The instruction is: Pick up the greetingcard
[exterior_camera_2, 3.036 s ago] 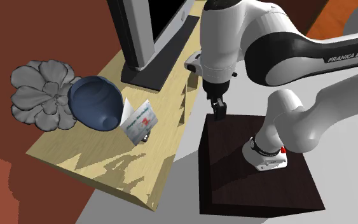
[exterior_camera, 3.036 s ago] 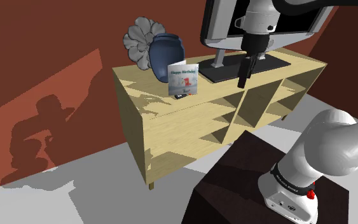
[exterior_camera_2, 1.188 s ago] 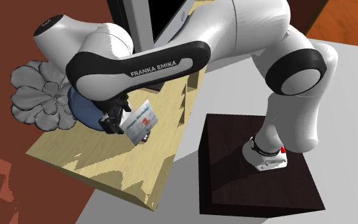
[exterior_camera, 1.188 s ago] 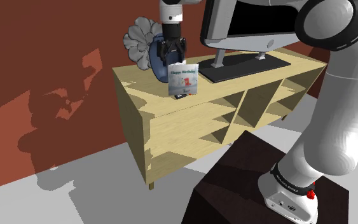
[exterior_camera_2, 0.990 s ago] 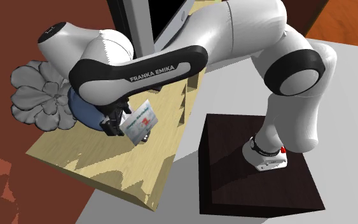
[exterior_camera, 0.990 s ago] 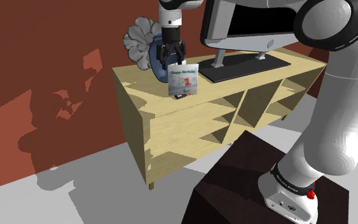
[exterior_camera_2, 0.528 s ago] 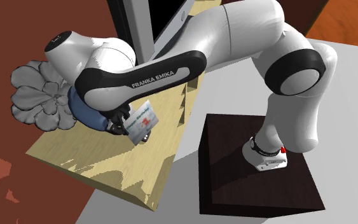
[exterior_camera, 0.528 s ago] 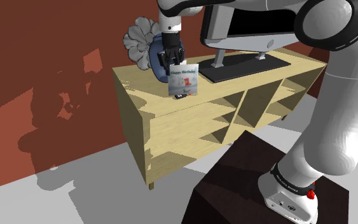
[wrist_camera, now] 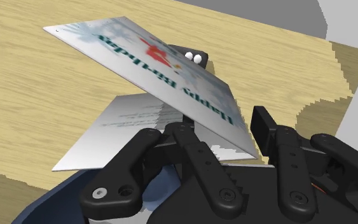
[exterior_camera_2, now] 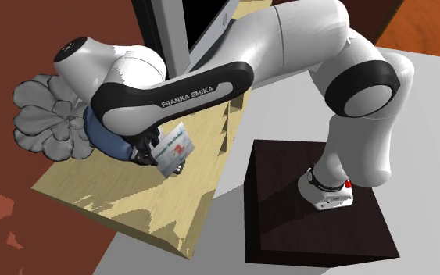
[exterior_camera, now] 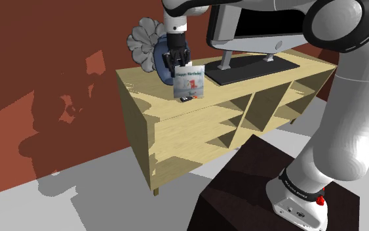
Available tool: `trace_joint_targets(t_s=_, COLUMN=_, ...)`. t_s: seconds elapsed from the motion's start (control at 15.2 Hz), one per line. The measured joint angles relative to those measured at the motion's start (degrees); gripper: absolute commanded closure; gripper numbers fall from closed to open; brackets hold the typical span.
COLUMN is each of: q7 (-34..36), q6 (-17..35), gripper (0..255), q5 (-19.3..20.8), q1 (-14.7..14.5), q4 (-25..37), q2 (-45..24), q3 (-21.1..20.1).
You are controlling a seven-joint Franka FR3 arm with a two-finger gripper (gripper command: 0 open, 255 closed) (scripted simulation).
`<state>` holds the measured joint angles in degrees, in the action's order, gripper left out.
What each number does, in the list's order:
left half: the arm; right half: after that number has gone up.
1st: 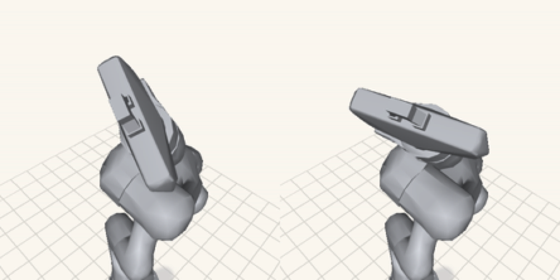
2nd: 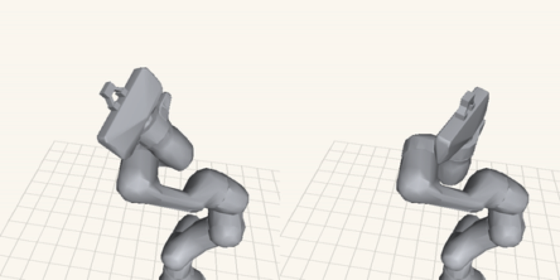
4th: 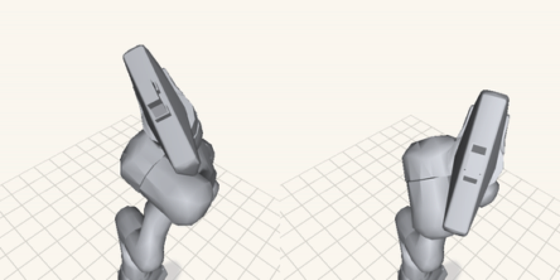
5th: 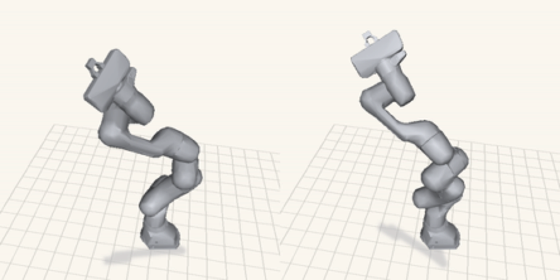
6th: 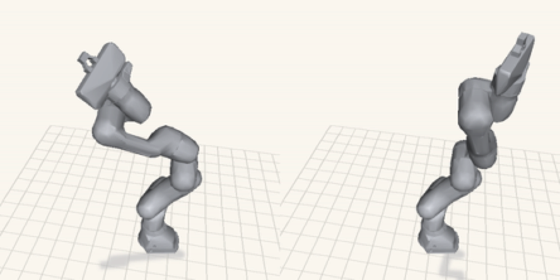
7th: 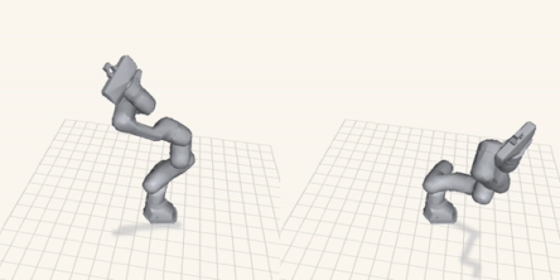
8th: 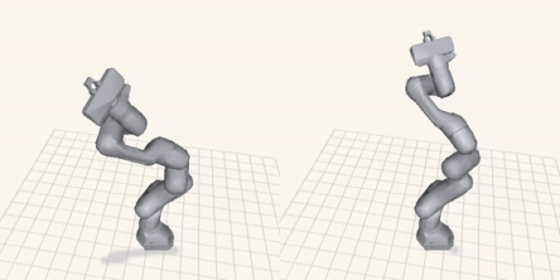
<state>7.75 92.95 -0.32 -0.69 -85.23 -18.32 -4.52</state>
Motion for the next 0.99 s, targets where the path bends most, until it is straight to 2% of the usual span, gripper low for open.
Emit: trace_joint_targets(t_s=0.99, q7=0.3, q6=-11.4, gripper=255, q5=0.1, q1=-0.2, q4=12.6, q2=-1.2, q3=0.0)
